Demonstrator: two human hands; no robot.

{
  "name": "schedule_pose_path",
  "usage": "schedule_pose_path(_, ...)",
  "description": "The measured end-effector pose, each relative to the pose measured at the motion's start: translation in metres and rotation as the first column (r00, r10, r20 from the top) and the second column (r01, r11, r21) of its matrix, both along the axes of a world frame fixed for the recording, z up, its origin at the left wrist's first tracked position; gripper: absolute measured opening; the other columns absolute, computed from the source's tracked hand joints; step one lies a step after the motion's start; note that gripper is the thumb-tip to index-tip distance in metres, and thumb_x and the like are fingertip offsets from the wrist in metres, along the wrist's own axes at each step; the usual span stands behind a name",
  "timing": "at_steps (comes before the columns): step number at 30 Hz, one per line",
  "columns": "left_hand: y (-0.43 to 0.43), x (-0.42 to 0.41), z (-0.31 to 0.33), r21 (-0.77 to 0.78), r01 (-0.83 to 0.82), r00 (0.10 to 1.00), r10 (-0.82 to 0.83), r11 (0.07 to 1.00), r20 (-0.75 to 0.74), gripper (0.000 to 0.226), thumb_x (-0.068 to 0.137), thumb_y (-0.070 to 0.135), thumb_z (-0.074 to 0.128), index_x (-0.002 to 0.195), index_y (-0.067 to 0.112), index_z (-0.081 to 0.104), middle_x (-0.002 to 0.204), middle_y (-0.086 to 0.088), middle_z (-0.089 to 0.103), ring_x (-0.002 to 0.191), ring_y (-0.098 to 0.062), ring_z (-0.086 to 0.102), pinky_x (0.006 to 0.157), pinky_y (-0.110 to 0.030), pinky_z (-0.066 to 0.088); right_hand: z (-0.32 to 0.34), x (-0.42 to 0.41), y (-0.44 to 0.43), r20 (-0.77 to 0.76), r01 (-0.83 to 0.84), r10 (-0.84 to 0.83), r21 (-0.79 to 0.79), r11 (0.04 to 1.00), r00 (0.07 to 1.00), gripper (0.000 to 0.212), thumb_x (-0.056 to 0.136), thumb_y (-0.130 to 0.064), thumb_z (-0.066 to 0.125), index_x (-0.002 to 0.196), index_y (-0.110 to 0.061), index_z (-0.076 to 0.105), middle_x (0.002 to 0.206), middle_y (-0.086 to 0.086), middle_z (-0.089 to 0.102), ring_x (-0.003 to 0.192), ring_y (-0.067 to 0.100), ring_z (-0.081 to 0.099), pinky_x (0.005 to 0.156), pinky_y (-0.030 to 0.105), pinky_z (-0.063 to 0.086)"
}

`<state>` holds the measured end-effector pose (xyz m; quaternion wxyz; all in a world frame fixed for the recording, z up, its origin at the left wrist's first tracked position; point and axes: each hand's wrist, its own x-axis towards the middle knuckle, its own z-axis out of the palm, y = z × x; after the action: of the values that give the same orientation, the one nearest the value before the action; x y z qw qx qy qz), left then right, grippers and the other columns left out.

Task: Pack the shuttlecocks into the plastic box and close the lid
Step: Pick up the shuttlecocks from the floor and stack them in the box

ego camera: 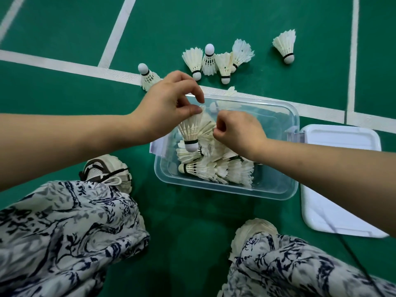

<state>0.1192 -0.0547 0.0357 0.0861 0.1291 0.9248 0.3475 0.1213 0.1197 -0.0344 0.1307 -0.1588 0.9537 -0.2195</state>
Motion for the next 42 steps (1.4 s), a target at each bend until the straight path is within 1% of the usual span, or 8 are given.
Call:
schedule_pose_path(7, -0.009, -0.002, -0.001, -0.027, -0.01, 1.0, 0.009, 1.0, -0.021, 0.01, 0.079, 0.013, 0.067, 0.088, 0.013, 0.063, 0.103, 0.002, 0.047, 0.061, 0.012, 0.052, 0.065, -0.003, 0.038, 0.0, 0.006, 0.0, 0.007, 0.006, -0.006, -0.034, 0.999, 1.0, 0.009, 0.085, -0.026, 0.052, 0.084, -0.021, 0.046, 0.08, -0.002, 0.052, 0.075, 0.021, 0.047, 0.063, 0.028, 0.031)
schedule_pose_path(11, -0.016, -0.005, 0.0, -0.029, -0.038, 0.999, 0.037, 0.999, -0.026, 0.009, 0.08, 0.013, 0.067, 0.088, 0.015, 0.063, 0.104, 0.002, 0.047, 0.061, 0.01, 0.054, 0.066, -0.004, 0.039, 0.002, 0.004, -0.002, 0.011, -0.049, 0.05, -0.11, 0.993, 0.999, 0.041, 0.086, -0.032, 0.056, 0.124, -0.023, 0.044, 0.098, -0.002, 0.052, 0.087, 0.016, 0.048, 0.072, 0.028, 0.035)
schedule_pose_path(13, -0.018, -0.006, 0.0, -0.02, -0.046, 0.999, 0.046, 0.999, -0.03, 0.009, 0.08, 0.013, 0.067, 0.089, 0.014, 0.063, 0.103, 0.002, 0.047, 0.062, 0.011, 0.054, 0.066, -0.005, 0.041, 0.004, -0.001, -0.007, -0.014, -0.131, 0.13, -0.067, 0.989, 0.991, 0.051, 0.087, -0.034, 0.057, 0.134, -0.027, 0.038, 0.106, 0.003, 0.055, 0.099, 0.021, 0.051, 0.08, 0.032, 0.039)
schedule_pose_path(16, -0.021, -0.006, 0.0, -0.011, -0.058, 0.998, 0.057, 0.998, -0.035, 0.01, 0.08, 0.013, 0.067, 0.089, 0.014, 0.063, 0.102, 0.002, 0.047, 0.062, 0.011, 0.054, 0.067, -0.007, 0.042, 0.005, -0.011, -0.015, 0.011, -0.209, 0.209, 0.061, 0.976, 0.978, 0.041, 0.089, -0.04, 0.053, 0.127, -0.027, 0.047, 0.111, 0.005, 0.055, 0.111, 0.025, 0.048, 0.085, 0.035, 0.041)
schedule_pose_path(20, -0.024, -0.006, 0.0, -0.002, -0.066, 0.997, 0.065, 0.998, -0.039, 0.01, 0.08, 0.013, 0.067, 0.088, 0.015, 0.063, 0.102, 0.002, 0.047, 0.062, 0.01, 0.054, 0.067, -0.006, 0.041, 0.004, -0.017, -0.013, -0.055, -0.228, 0.238, 0.155, 0.961, 0.97, 0.03, 0.091, -0.041, 0.05, 0.105, -0.016, 0.059, 0.106, 0.008, 0.06, 0.104, 0.028, 0.054, 0.073, 0.032, 0.036)
schedule_pose_path(27, -0.024, -0.006, 0.002, -0.021, -0.079, 0.996, 0.079, 0.997, -0.039, 0.009, 0.08, 0.014, 0.067, 0.088, 0.016, 0.063, 0.103, 0.004, 0.047, 0.062, 0.01, 0.054, 0.068, -0.008, 0.042, 0.005, 0.003, 0.006, -0.026, -0.153, 0.151, -0.086, 0.985, 0.988, 0.021, 0.089, -0.036, 0.055, 0.077, -0.022, 0.045, 0.072, -0.003, 0.051, 0.069, 0.02, 0.045, 0.059, 0.03, 0.033)
schedule_pose_path(32, -0.026, -0.007, 0.004, -0.022, -0.08, 0.996, 0.079, 0.997, -0.052, 0.01, 0.08, 0.014, 0.067, 0.088, 0.017, 0.063, 0.103, 0.005, 0.047, 0.062, 0.01, 0.054, 0.073, -0.015, 0.045, 0.006, 0.013, 0.01, -0.024, 0.006, -0.01, -0.174, 0.985, 1.0, 0.02, 0.087, -0.033, 0.057, 0.075, -0.023, 0.045, 0.067, -0.006, 0.049, 0.066, 0.018, 0.046, 0.059, 0.028, 0.032)
schedule_pose_path(42, -0.023, -0.008, 0.0, -0.018, -0.076, 0.995, 0.075, 0.997, -0.063, 0.011, 0.08, 0.014, 0.067, 0.09, 0.014, 0.064, 0.103, 0.003, 0.047, 0.063, 0.003, 0.055, 0.075, -0.021, 0.047, 0.0, -0.002, -0.011, -0.094, -0.221, 0.232, 0.111, 0.969, 0.968, 0.022, 0.093, -0.033, 0.046, 0.094, -0.013, 0.055, 0.094, 0.009, 0.065, 0.085, 0.029, 0.059, 0.062, 0.028, 0.031)
